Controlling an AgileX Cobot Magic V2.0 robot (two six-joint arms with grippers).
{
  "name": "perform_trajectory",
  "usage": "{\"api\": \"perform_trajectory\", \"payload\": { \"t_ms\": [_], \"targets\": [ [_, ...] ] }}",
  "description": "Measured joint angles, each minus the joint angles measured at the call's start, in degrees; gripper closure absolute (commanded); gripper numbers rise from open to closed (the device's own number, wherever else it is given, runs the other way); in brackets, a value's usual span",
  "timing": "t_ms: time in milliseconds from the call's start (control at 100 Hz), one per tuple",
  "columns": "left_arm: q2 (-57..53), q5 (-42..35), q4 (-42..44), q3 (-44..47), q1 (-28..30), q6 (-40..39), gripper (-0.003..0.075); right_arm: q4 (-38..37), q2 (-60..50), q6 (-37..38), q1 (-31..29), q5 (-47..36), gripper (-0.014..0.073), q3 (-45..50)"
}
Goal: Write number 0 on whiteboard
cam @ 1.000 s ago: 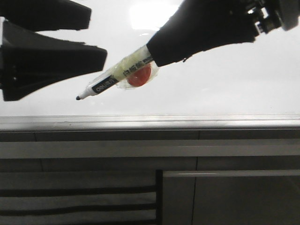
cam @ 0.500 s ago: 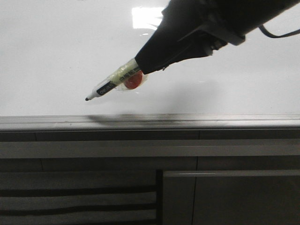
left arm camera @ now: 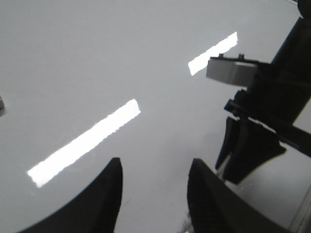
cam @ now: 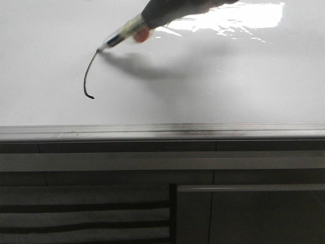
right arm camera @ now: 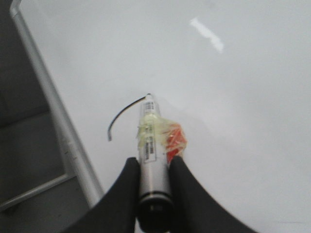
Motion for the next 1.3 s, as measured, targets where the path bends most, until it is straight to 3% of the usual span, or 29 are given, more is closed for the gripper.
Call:
{"api": "perform_trajectory", "payload": {
  "t_ms": [280, 500, 640, 980, 1190, 1300],
  "targets": [
    [0.0, 0.12, 0.0, 0.0, 0.0, -0.02, 0.044, -0.63, -6.33, 1.22, -12.19, 5.28, 0.0669, 3.78],
    [-0.08, 0.21, 0.0, 0.0, 0.0, -0.02, 0.044, -1.03, -6.36, 1.37, -13.56, 10.24, 0.0669, 11.11],
    [-0.08, 0.21, 0.0, 0.0, 0.0, -0.02, 0.044, -1.03, -4.47, 1.47, -10.92, 11.23, 0.0669, 12.79],
    [-0.08, 0.21, 0.0, 0.0, 0.0, -0.02, 0.044, -1.03, 3.31, 1.49, 0.61, 4.31, 0.0669, 9.24],
    [-0.08, 0.21, 0.0, 0.0, 0.0, -0.02, 0.044, -0.82, 4.63, 1.7, 1.67, 3.26, 0.0669, 4.28],
    [-0.08, 0.21, 0.0, 0.14, 0.0, -0.26, 0.044, -0.82, 2.12, 1.76, 1.67, 8.25, 0.0669, 4.27]
  ]
}}
